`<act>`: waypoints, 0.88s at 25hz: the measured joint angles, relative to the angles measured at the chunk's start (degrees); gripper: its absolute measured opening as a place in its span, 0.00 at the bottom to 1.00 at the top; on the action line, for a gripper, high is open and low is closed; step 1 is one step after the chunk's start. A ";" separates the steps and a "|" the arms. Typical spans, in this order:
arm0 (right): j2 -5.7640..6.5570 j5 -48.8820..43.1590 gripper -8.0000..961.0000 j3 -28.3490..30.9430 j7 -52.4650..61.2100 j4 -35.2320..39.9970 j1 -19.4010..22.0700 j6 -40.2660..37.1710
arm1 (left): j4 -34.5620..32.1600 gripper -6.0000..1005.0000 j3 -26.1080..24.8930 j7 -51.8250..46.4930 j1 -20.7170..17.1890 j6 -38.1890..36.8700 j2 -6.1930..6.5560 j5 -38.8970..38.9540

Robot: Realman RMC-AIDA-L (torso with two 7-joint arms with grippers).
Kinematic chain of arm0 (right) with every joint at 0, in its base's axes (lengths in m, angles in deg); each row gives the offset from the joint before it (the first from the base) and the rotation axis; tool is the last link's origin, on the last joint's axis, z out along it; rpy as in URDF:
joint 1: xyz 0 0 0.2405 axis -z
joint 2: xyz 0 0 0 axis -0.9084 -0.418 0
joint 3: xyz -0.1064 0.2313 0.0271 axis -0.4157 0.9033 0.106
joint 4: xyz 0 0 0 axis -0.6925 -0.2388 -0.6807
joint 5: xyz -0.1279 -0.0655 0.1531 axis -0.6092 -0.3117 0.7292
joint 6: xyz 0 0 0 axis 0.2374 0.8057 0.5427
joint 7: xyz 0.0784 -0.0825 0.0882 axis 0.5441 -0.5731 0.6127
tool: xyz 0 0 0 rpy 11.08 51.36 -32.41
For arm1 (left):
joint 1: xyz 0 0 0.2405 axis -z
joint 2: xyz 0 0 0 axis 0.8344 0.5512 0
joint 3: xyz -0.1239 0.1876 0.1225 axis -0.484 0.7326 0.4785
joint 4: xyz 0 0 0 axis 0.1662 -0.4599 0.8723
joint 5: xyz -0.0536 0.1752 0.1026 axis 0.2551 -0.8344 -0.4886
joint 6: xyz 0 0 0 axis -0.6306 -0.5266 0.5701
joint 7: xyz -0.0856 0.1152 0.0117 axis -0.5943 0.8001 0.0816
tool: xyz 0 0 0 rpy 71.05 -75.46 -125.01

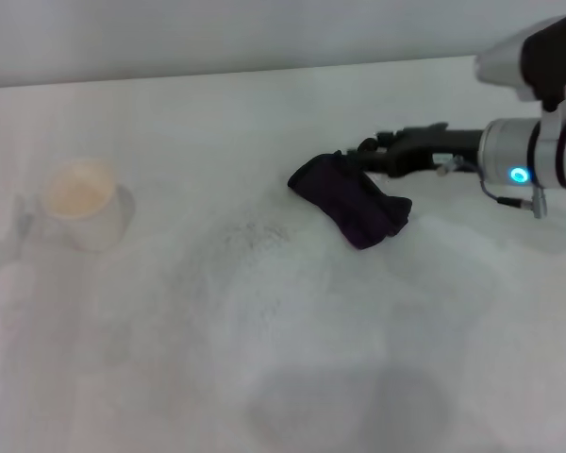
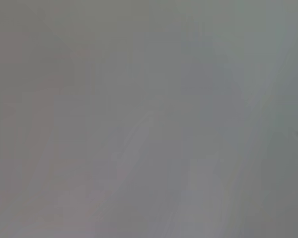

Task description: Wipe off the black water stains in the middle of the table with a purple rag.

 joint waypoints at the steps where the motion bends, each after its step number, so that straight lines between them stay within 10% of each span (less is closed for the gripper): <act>1: -0.01 3.04 0.53 0.50 -1.53 -0.32 0.33 -0.02 | 0.02 0.88 -0.29 0.00 -0.07 0.01 0.00 0.00; 12: -0.28 51.03 0.90 7.16 -35.93 -18.92 2.28 12.08 | 0.72 0.88 -1.10 -0.05 -0.44 1.05 0.00 0.07; 22: -0.78 71.54 0.89 15.34 -79.14 -38.56 1.46 17.81 | 1.47 0.88 -1.08 -0.09 -0.06 3.13 0.00 2.79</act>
